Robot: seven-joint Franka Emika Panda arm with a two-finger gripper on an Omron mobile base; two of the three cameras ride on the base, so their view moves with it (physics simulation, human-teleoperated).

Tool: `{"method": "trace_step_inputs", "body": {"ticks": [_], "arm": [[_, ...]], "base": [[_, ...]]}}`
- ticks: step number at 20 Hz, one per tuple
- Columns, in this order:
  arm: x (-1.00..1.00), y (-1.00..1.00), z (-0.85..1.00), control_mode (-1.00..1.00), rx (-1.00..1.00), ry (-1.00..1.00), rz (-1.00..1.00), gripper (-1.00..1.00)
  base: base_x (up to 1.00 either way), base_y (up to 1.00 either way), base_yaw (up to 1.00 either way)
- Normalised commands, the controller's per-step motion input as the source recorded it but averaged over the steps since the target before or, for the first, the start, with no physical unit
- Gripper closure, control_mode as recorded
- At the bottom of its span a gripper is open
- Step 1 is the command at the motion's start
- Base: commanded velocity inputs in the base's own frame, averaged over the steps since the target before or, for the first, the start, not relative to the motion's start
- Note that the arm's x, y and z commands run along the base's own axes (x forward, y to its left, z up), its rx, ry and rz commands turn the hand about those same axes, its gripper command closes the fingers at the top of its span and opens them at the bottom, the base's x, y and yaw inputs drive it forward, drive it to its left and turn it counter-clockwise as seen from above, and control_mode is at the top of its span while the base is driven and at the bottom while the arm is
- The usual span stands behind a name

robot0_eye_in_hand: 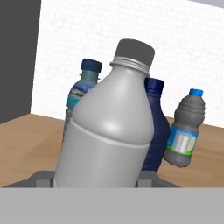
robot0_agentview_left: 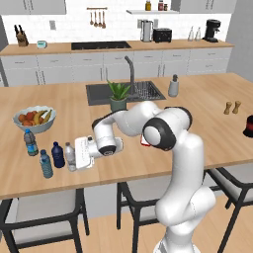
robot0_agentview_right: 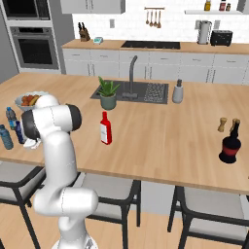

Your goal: Move the plastic bottles in the middle to the plastics group, and the glass bottles in the middle to the glass group.

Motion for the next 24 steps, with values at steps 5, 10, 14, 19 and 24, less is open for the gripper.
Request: {"method": "trace_step_inputs", "body": {"ticks": [5,10,14,19,24], "arm": [[0.00,-0.18,-0.09,-1.00,0.00,-0.01,0.00,-1.00],[0.00,-0.08,-0.01,-1.00,0.00,-0.05,0.00,-1.00],[0.00,-0.04,0.00,-1.00,0.00,-0.03,0.00,-1.00],[-0.03,-0.10,0.02,-1.00,0.00,0.00,0.00,-1.00],[-0.19,-0.29,0.12,-1.00,0.00,0.00,-0.03,-1.00]], "base": [[0.00,0.00,0.00],[0.00,0.00,0.00],[0.00,0.00,0.00],[0.00,0.00,0.00],[0.00,0.00,0.00]]}}
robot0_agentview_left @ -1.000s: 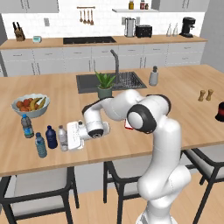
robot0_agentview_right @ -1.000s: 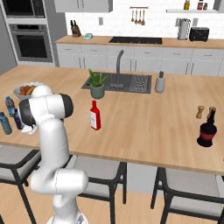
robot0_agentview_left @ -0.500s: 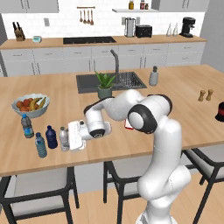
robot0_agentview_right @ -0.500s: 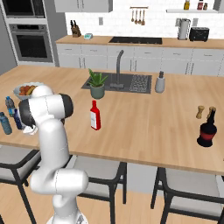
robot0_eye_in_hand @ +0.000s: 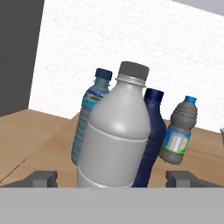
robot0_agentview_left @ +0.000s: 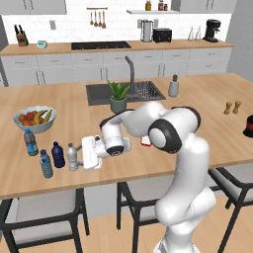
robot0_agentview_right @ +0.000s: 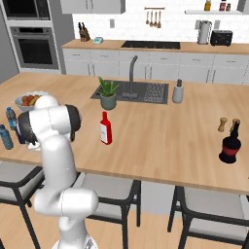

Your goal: Move the plastic bottles in the middle to the plastics group, and the glass bottles in the middle to the glass group.

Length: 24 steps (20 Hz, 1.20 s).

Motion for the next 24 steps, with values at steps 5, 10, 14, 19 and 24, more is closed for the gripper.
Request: {"method": "trace_step_inputs", "body": {"ticks": [5,10,14,19,24], "arm": [[-0.25,-0.46,0.18,-1.00,0.00,0.00,-0.11,-1.00],[-0.36,-0.57,0.27,-1.00,0.00,0.00,-0.20,-1.00],[-0.41,-0.65,0.38,-1.00,0.00,0.05,-0.26,-1.00],[-0.40,-0.69,0.50,-1.00,0.00,0.11,-0.23,-1.00],[-0.24,-0.82,0.31,-1.00,0.00,0.08,-0.09,-1.00]], "base": [[0.00,0.00,0.00],[0.00,0.00,0.00],[0.00,0.00,0.00],[0.00,0.00,0.00],[0.00,0.00,0.00]]}}
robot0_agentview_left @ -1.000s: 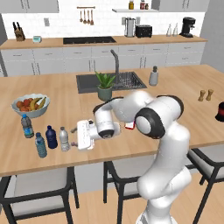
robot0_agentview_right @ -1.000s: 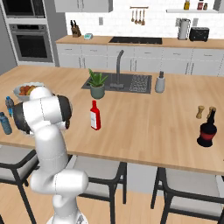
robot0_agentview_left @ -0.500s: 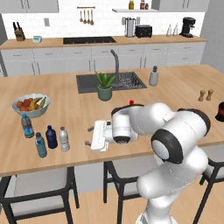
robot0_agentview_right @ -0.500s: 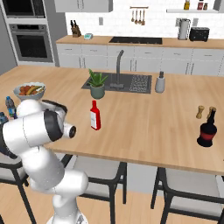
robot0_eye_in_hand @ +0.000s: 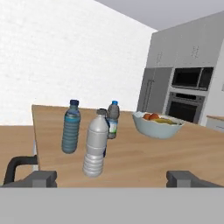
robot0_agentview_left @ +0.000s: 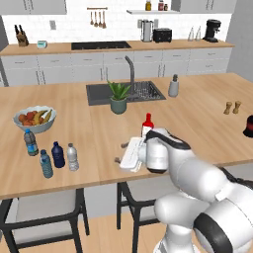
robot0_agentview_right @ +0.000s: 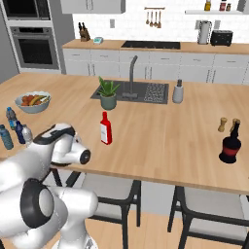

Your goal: Move the plastic bottles in the middle to the plastics group, and the glass bottles in the middle to the glass group.

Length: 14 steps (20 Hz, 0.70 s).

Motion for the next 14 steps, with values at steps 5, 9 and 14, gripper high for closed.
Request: {"method": "trace_step_inputs", "body": {"ticks": [5,9,14], "arm": [[0.00,-0.78,0.18,-1.00,0.01,0.05,-0.02,-1.00],[0.08,-0.77,0.26,-1.00,0.00,0.10,0.00,-1.00],[0.05,-0.81,0.10,-1.00,0.00,0.09,0.00,-1.00]], "base": [[0.00,0.00,0.00],[0.00,0.00,0.00],[0.00,0.00,0.00]]}}
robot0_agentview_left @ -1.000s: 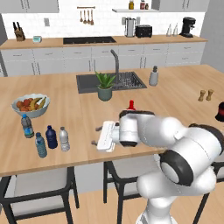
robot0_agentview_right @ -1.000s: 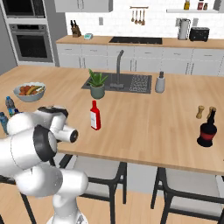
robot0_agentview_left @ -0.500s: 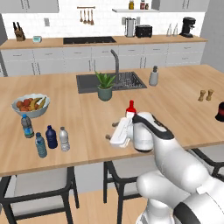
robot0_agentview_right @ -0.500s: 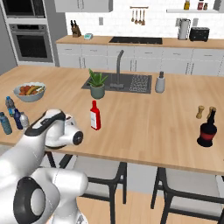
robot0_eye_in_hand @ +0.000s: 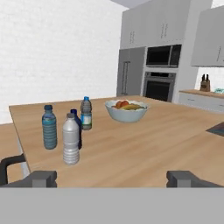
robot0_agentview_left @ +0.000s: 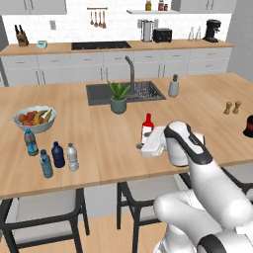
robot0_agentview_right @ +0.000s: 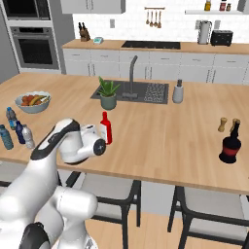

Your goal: Move the plastic bottles in the middle to the plastics group, and the glass bottles in the middle to the glass group.

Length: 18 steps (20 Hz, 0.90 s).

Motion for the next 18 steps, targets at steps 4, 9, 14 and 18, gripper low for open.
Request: {"method": "trace_step_inputs", "body": {"ticks": [4,9,14,18], "arm": [[0.13,-0.81,0.00,-1.00,0.00,0.05,0.00,-1.00],[0.17,-0.75,0.00,-1.00,0.00,0.00,0.00,-1.00],[0.39,-0.51,-0.04,-1.00,0.00,-0.01,0.01,-1.00],[0.28,-0.33,-0.20,-1.00,0.00,-0.01,0.02,-1.00]], "base": [[0.00,0.00,0.00],[0.00,0.00,0.00],[0.00,0.00,0.00],[0.00,0.00,0.00]]}}
